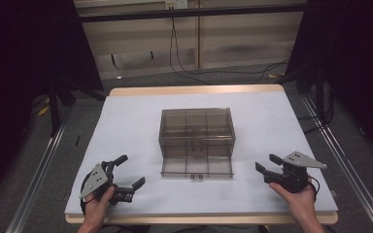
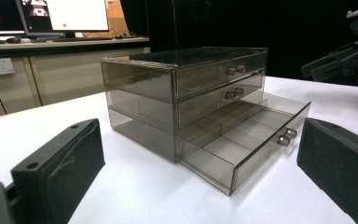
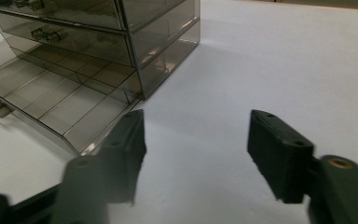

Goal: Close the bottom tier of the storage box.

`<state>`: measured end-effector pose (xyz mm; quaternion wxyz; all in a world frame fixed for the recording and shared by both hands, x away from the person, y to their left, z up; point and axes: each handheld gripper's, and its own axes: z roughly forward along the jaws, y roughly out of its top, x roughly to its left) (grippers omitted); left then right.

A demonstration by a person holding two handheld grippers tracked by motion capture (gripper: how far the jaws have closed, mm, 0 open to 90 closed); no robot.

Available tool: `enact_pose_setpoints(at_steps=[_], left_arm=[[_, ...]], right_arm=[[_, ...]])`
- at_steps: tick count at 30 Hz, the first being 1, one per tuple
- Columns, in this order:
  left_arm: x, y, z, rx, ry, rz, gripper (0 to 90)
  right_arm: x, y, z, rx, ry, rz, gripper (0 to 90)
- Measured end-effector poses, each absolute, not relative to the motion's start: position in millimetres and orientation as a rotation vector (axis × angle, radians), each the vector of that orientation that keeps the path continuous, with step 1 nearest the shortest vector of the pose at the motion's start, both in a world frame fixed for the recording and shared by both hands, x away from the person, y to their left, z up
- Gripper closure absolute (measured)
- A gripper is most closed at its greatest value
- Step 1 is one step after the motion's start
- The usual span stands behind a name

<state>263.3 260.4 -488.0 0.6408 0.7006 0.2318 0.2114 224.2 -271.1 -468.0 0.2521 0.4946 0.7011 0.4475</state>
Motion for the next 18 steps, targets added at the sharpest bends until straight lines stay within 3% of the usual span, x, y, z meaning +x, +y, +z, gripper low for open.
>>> enact_pose_setpoints(at_steps=[9, 18], left_arm=[[262.8, 260.5, -488.2, 1.587, 0.521, 0.473, 0.5], [263.3, 260.2, -487.9, 1.6, 0.524, 0.482, 0.5]], right_arm=[[223.2, -264.9, -465.5, 1.335, 1.996, 1.256, 51.3], [219.2, -256.4, -462.1, 1.28, 2.066, 1.299, 67.8]])
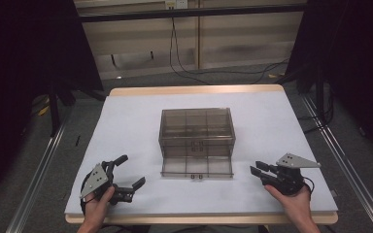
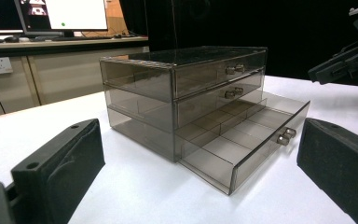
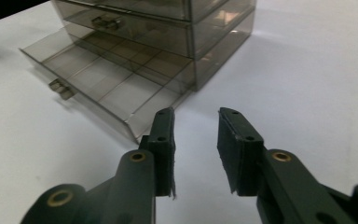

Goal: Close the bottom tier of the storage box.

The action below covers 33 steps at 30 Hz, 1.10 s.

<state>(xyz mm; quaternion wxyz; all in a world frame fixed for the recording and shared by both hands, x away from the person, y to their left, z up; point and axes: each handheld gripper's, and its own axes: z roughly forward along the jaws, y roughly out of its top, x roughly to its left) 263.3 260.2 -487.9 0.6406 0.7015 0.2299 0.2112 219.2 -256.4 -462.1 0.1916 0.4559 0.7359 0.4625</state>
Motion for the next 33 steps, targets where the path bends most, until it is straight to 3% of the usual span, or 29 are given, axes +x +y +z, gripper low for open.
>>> enact_pose_setpoints(at_steps=[16, 33], left_arm=[[263.1, 260.5, -488.0, 1.6, 0.514, 0.478, 0.5], [262.8, 260.6, -487.8, 1.604, 0.516, 0.481, 0.5]], right_arm=[[213.5, -240.1, -459.2, 1.214, 2.169, 1.364, 89.0], [212.8, -219.0, -458.1, 1.165, 2.25, 1.392, 90.0]])
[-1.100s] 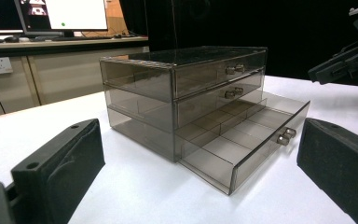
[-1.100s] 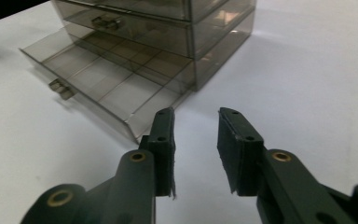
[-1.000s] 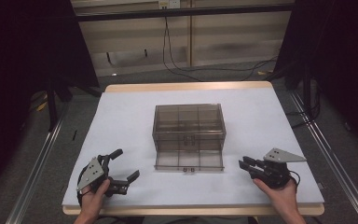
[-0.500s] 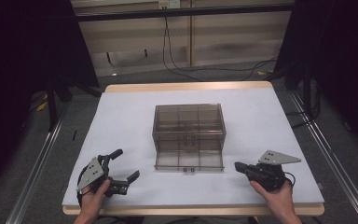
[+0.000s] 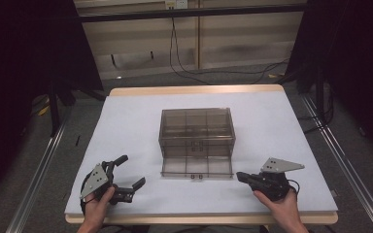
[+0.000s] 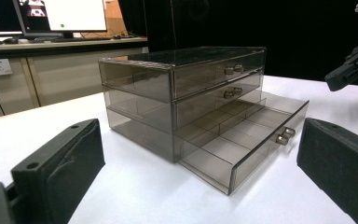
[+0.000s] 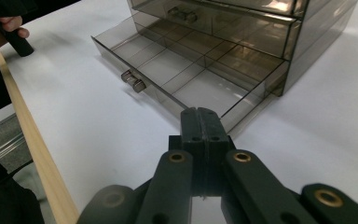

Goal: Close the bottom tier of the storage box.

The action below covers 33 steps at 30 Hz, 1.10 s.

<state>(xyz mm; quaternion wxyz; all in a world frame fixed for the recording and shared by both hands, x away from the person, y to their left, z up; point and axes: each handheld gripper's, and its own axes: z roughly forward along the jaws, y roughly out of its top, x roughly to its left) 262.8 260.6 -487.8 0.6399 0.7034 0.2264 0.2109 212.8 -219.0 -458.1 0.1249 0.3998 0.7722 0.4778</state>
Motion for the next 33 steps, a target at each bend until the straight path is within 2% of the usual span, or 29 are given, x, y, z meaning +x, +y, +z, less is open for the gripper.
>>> enact_pose_setpoints(at_steps=[33], left_arm=[[262.9, 259.6, -488.4, 1.583, 0.526, 0.466, 0.5]], right_arm=[[214.1, -182.5, -458.3, 1.062, 2.377, 1.387, 90.0]])
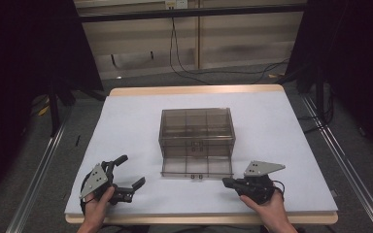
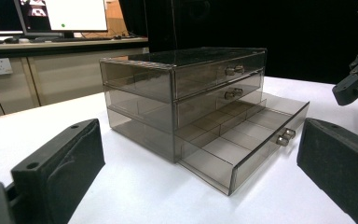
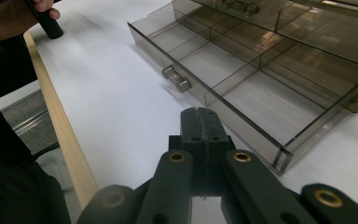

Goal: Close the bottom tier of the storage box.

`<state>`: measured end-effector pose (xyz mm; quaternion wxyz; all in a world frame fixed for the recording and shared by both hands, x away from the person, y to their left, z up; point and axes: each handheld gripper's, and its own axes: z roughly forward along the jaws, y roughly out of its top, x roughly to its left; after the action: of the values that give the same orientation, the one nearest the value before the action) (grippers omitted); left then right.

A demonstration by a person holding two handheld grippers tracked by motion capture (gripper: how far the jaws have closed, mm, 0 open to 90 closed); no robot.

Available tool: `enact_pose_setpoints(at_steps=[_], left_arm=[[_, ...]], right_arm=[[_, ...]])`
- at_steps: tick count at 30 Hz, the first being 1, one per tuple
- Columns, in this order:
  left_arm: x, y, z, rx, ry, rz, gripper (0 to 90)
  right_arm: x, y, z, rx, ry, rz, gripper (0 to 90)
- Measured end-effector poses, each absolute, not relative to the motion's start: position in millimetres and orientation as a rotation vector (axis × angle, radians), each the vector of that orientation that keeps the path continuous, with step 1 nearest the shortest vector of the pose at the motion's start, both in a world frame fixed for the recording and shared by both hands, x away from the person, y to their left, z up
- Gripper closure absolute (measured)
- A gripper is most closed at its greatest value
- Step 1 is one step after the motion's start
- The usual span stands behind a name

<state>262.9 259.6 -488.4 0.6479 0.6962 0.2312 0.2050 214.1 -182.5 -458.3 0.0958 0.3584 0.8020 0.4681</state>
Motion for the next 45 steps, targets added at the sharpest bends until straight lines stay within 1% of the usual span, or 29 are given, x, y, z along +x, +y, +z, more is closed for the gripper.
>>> enact_pose_setpoints(at_steps=[20, 32, 45], left_arm=[[262.8, 260.6, -488.4, 1.579, 0.526, 0.471, 0.4], [262.9, 261.2, -488.4, 1.575, 0.521, 0.481, 0.5], [262.5, 260.7, -488.5, 1.578, 0.522, 0.474, 0.4]], right_arm=[[228.0, -150.2, -463.7, 1.004, 2.488, 1.353, 90.0], [245.2, -126.5, -461.6, 0.952, 2.523, 1.371, 90.0], [257.5, -130.9, -470.3, 0.986, 2.487, 1.372, 90.0]])
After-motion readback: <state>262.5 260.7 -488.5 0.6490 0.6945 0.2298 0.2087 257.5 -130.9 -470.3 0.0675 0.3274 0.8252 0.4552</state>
